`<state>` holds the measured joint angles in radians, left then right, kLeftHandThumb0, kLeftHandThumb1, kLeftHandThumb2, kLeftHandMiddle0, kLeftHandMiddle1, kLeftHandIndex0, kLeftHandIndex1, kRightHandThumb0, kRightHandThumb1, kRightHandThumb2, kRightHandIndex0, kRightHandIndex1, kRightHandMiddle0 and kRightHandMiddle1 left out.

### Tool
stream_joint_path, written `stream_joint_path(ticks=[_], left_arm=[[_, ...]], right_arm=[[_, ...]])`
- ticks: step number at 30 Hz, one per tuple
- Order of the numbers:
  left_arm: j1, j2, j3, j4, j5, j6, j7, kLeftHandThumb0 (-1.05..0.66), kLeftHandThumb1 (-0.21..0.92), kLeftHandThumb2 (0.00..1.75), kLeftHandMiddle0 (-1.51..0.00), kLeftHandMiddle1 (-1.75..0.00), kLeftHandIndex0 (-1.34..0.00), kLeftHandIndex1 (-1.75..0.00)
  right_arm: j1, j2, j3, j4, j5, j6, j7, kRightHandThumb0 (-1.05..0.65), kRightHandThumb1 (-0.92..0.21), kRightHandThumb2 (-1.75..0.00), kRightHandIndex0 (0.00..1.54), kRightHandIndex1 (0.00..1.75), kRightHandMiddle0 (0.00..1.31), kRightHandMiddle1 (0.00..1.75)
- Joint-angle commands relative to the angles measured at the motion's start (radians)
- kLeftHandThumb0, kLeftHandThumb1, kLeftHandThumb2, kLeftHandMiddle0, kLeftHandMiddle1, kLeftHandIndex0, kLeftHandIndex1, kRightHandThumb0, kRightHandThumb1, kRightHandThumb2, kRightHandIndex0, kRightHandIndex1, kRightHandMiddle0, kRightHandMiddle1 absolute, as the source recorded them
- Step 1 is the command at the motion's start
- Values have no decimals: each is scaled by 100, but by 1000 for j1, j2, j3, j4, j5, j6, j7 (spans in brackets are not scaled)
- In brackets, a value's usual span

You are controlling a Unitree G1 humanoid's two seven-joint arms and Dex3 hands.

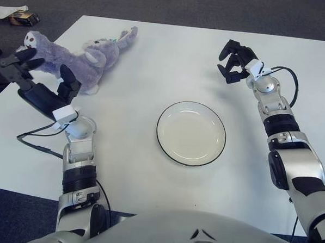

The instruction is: Put the doll into the plate.

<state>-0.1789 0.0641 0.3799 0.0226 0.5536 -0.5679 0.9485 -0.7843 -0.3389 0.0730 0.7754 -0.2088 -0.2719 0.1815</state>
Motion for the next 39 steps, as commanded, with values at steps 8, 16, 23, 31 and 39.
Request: stream_joint_path(ticks=[8,16,23,31,39], left_arm=[[-29,63,21,112,118,-40,233,-38,65,82,0,-150,-40,-168],[-87,72,4,237,147,-9,397,-39,67,76,0,-139,-43,-162],[-101,51,-11,225,38,62,316,-51,36,97,0,-127,-4,-160],[-63,-21,-30,92,-267,209,5,-43,35,100,0,-102,0,-145],[-48,-62,-35,-2,-354,362,-128,-41,38,99,0,-82,0,-122]], right_arm=[[-38,4,-8,27,12,-34,4,-1,-36,-127,61,170,34,175],[-42,0,-9,42,12,-44,10,-1,-35,-128,61,171,34,175],[-47,-3,-12,60,15,-55,16,-1,-32,-133,63,174,35,175],[-45,-3,-13,65,12,-67,10,-1,-30,-135,64,175,39,173],[-40,-6,-10,66,7,-72,8,-1,-32,-133,62,174,37,174]])
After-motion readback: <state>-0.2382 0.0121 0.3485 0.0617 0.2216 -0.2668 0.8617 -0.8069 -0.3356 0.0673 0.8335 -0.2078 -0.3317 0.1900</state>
